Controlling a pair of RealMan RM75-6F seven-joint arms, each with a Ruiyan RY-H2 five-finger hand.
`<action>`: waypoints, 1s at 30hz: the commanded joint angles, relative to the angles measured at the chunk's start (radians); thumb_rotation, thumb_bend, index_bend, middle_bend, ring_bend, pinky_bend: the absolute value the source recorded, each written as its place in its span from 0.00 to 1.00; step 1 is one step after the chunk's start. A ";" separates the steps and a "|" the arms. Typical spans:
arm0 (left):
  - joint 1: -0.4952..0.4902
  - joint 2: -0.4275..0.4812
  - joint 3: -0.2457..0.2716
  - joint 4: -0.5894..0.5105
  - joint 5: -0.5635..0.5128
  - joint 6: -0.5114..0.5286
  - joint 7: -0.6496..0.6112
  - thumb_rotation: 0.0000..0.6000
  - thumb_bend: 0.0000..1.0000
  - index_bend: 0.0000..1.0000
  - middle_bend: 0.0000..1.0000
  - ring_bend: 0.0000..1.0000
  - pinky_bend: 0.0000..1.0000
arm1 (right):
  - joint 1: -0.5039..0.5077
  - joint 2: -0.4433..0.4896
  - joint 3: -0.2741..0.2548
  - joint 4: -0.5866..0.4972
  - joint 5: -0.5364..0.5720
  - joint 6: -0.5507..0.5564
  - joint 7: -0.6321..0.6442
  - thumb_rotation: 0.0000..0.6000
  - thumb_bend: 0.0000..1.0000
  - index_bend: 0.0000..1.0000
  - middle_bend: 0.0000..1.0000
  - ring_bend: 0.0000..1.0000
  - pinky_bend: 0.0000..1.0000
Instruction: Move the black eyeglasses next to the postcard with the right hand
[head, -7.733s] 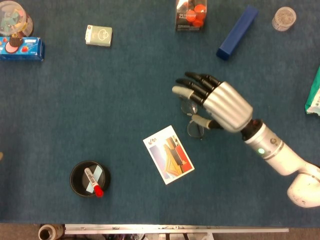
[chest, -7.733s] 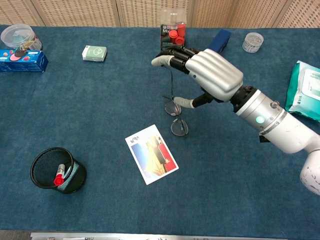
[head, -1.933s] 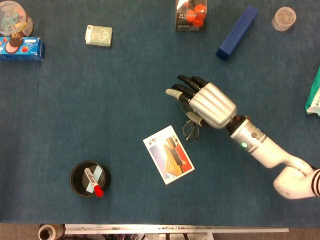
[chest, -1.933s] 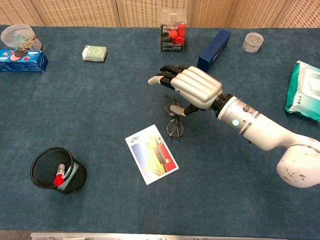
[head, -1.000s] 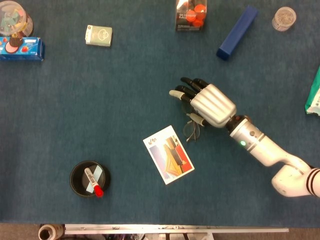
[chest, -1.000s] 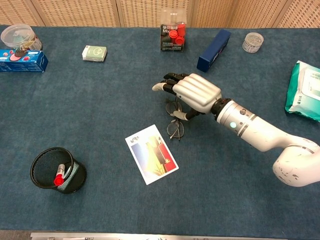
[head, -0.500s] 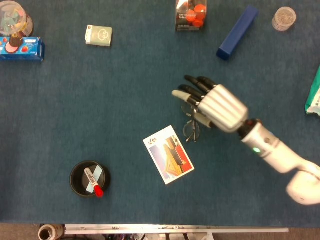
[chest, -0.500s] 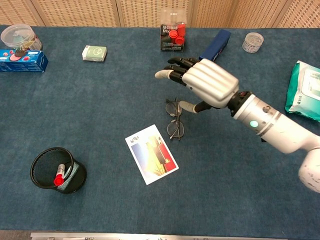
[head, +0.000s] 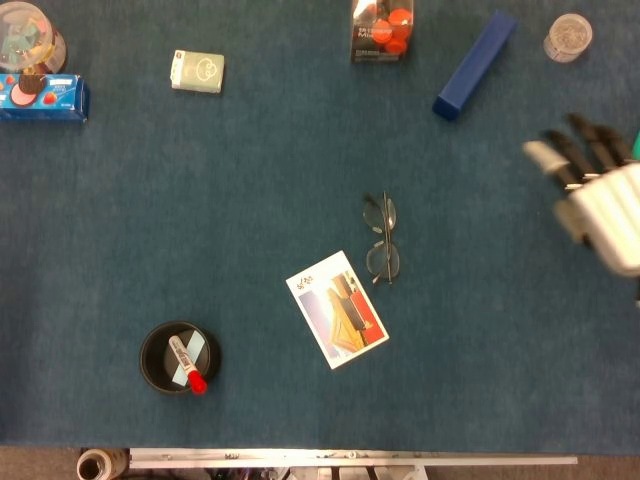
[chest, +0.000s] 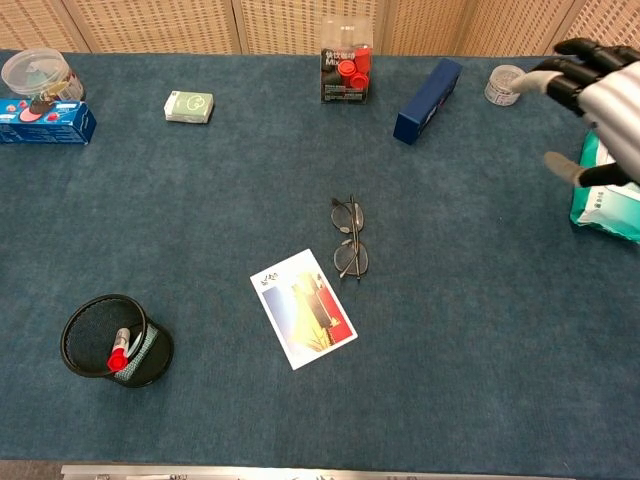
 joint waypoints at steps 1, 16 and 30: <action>-0.003 -0.008 -0.005 0.013 0.006 0.006 -0.015 1.00 0.00 0.55 0.46 0.37 0.46 | -0.059 0.031 -0.005 -0.018 0.033 0.052 0.010 1.00 0.27 0.23 0.24 0.10 0.23; -0.013 -0.034 -0.027 0.062 -0.023 0.002 -0.047 1.00 0.00 0.55 0.46 0.37 0.46 | -0.221 0.050 0.007 0.069 0.019 0.212 0.186 1.00 0.27 0.23 0.24 0.10 0.23; -0.029 -0.062 -0.041 0.088 -0.065 -0.030 -0.026 1.00 0.00 0.56 0.46 0.37 0.46 | -0.266 0.065 0.051 0.147 0.025 0.221 0.379 1.00 0.27 0.23 0.24 0.10 0.23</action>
